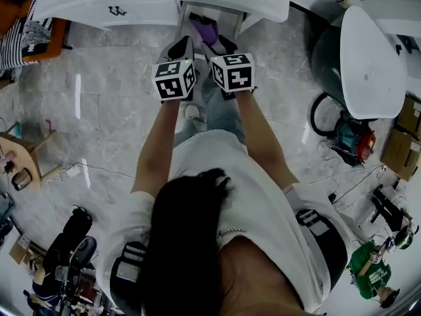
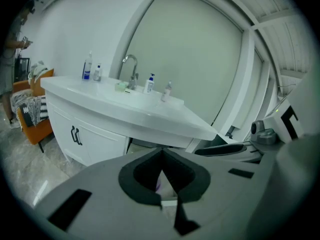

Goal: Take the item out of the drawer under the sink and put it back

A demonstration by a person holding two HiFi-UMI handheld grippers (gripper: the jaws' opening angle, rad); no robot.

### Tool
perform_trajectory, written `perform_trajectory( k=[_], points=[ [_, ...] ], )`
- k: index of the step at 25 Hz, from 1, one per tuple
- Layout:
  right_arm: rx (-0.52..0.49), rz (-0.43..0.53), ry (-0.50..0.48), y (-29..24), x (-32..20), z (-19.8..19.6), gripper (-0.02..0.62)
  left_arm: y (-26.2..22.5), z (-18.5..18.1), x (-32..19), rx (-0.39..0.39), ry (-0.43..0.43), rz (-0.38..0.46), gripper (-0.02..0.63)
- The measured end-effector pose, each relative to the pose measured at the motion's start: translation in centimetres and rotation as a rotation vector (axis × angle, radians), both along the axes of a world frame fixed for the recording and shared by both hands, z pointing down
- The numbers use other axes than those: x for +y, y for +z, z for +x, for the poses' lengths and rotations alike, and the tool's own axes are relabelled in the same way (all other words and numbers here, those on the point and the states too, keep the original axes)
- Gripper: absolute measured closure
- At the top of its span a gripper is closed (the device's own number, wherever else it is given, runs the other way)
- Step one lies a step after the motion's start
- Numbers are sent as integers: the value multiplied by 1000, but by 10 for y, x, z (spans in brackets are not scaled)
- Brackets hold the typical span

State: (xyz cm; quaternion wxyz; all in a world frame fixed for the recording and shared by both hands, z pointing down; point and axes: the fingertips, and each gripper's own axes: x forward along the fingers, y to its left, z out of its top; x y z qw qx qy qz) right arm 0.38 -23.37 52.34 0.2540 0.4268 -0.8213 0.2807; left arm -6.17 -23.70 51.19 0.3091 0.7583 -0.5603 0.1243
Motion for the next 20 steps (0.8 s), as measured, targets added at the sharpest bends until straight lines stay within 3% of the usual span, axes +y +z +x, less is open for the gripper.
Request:
perform_trajectory(
  k=[8, 20],
  points=[
    [17, -70, -33, 37, -21, -7, 327, 33, -5, -20, -15, -1, -66, 601],
    [95, -124, -59, 95, -64, -12, 317, 77, -4, -62, -43, 42, -139, 601]
  ],
)
